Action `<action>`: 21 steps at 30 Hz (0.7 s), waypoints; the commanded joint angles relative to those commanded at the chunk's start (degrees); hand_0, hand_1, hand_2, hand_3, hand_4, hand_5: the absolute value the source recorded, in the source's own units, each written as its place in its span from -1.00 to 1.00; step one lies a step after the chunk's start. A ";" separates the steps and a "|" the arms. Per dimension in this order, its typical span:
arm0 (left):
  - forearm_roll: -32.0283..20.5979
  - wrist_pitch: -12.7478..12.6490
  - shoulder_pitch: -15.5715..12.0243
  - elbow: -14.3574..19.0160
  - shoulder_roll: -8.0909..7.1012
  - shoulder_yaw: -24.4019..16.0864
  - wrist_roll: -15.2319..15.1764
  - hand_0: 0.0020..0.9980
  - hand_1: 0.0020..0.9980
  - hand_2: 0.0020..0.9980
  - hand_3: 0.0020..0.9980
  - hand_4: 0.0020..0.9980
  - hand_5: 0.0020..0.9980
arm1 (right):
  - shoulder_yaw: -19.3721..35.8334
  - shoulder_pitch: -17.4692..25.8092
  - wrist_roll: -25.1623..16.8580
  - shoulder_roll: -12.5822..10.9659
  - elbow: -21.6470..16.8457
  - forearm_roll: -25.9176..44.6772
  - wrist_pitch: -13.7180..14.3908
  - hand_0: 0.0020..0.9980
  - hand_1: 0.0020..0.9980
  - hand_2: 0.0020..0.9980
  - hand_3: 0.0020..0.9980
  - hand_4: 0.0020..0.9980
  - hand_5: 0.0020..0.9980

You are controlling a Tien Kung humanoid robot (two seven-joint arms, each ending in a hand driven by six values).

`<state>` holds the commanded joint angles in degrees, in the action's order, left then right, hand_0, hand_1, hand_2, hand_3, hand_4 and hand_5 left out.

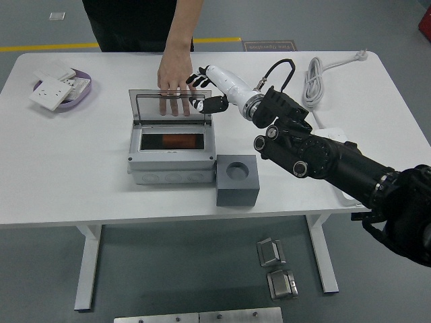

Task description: Pick up the cylinder from the cube,place it in the box,flap close box

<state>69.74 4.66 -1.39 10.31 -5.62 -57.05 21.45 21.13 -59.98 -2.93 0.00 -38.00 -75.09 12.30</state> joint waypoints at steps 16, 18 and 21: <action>-1.22 -0.35 -0.39 0.00 0.32 1.02 -0.55 0.16 0.26 0.09 0.10 0.23 -0.40 | -1.03 3.24 1.05 -1.83 -10.90 -3.19 0.54 0.61 0.43 0.39 0.43 0.23 -0.58; -1.33 -0.38 -0.41 0.00 0.34 1.09 -0.60 0.16 0.26 0.09 0.10 0.23 -0.40 | -1.16 3.51 1.18 -2.29 -11.76 -3.58 0.54 0.61 0.43 0.39 0.43 0.23 -0.58; -1.67 -0.45 -0.43 0.00 0.35 1.34 -0.71 0.16 0.26 0.09 0.10 0.23 -0.40 | -1.36 3.99 1.31 -3.08 -13.17 -4.06 0.58 0.61 0.43 0.39 0.43 0.23 -0.58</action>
<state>68.07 4.22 -1.82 10.31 -5.27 -55.72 20.75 19.76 -55.98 -1.62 -3.08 -51.17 -79.16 12.88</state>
